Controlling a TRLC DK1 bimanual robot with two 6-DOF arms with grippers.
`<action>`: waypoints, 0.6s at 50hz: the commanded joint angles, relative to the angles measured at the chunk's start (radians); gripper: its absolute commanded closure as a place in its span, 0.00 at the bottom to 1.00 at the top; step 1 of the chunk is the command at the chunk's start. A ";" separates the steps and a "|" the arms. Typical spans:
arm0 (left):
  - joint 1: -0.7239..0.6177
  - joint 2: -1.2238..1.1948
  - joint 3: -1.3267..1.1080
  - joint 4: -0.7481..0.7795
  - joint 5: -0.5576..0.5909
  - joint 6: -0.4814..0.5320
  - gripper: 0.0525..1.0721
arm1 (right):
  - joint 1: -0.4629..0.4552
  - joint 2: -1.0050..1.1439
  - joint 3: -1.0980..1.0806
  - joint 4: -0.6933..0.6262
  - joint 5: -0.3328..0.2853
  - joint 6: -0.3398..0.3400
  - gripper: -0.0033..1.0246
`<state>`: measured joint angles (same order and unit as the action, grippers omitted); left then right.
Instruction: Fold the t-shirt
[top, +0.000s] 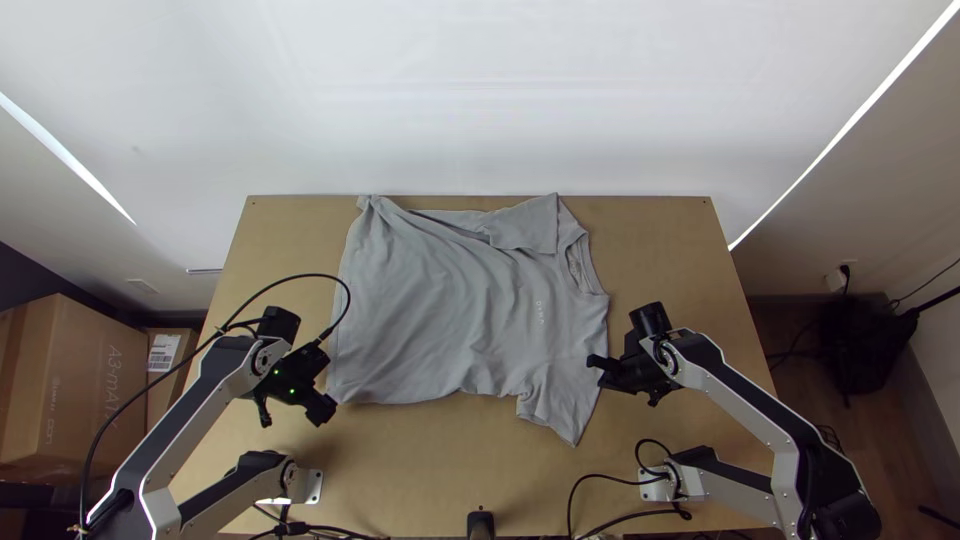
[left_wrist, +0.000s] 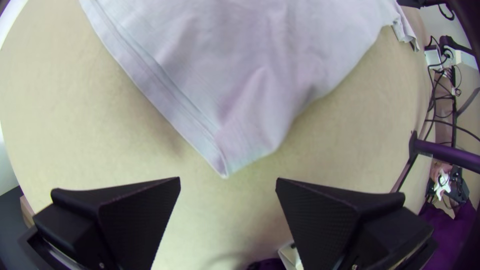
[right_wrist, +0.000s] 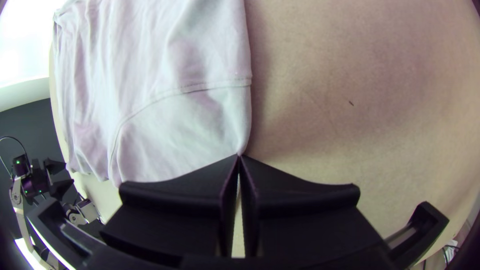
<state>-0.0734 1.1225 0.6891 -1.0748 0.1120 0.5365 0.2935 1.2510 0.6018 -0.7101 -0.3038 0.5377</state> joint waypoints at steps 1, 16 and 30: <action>-0.006 0.042 -0.023 0.036 0.005 0.026 0.08 | -0.004 -0.009 -0.031 0.009 0.008 -0.013 0.97; -0.016 0.062 -0.051 0.144 0.037 0.057 0.84 | -0.020 -0.009 -0.023 0.009 0.008 -0.015 0.97; 0.057 0.068 -0.005 0.148 0.064 0.082 0.97 | -0.152 -0.104 0.018 0.003 0.035 -0.071 0.97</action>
<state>-0.0662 1.1732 0.6582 -0.9298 0.1585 0.5884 0.1844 1.2049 0.6022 -0.7067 -0.2951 0.4995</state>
